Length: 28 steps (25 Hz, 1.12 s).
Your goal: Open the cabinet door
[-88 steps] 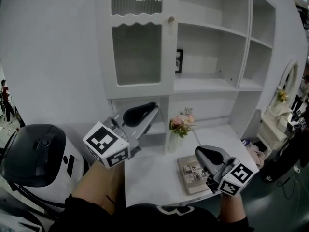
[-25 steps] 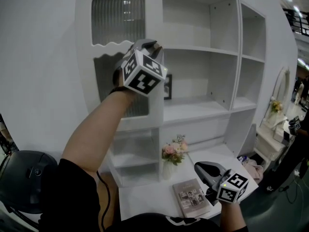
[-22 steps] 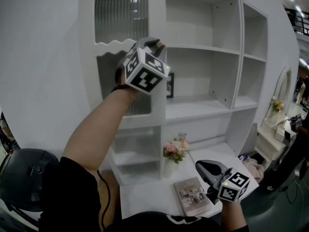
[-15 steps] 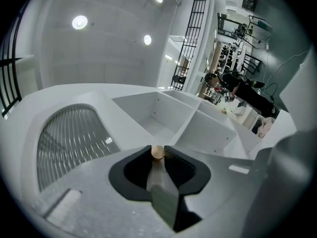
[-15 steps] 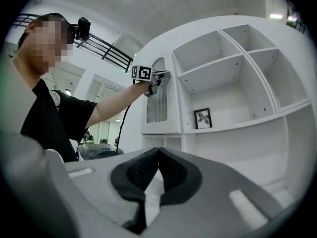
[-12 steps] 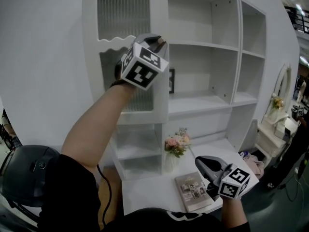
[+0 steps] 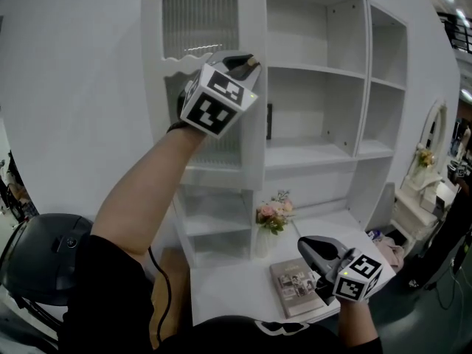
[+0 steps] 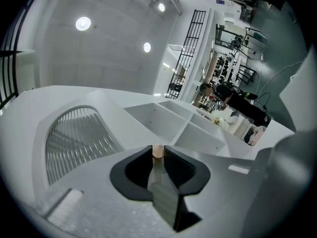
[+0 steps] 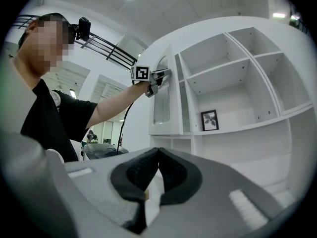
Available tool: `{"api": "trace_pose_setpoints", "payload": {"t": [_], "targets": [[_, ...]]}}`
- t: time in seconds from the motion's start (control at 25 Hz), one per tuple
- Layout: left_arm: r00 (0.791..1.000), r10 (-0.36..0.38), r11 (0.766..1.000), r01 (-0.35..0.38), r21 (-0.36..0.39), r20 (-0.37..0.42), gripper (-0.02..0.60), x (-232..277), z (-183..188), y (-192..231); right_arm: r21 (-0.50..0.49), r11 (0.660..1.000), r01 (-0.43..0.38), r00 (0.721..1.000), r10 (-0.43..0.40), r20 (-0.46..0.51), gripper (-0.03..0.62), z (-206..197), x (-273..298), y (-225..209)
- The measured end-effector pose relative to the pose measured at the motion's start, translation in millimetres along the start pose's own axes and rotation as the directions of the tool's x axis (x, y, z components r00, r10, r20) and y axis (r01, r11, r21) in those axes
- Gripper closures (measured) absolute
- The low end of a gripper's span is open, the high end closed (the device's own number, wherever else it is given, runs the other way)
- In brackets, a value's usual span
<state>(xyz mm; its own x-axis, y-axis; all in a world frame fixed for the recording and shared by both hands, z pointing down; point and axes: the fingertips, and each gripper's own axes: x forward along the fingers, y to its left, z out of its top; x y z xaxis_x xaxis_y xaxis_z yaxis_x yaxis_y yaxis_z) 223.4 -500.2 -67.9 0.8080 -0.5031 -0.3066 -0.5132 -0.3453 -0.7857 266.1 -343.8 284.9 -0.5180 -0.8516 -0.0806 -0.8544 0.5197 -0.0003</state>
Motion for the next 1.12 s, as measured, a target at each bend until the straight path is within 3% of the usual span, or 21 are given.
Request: {"api": "trace_pose_setpoints", "payload": {"t": [0.68,1.12], "targets": [[0.996,-0.037,0.997,0.043,-0.067,0.079,0.506,-62.1,29.3,2.7,-0.009,0.999,-0.034,0.999,0.034,0.009,0.592,-6.9,-11.2,28.8],[0.991,-0.035,0.982,0.058,-0.179,0.129,0.505,-128.3,47.6,12.8,0.032,0.995,-0.098,0.995,0.098,-0.004,0.592,-35.6,-19.6,67.5]]}}
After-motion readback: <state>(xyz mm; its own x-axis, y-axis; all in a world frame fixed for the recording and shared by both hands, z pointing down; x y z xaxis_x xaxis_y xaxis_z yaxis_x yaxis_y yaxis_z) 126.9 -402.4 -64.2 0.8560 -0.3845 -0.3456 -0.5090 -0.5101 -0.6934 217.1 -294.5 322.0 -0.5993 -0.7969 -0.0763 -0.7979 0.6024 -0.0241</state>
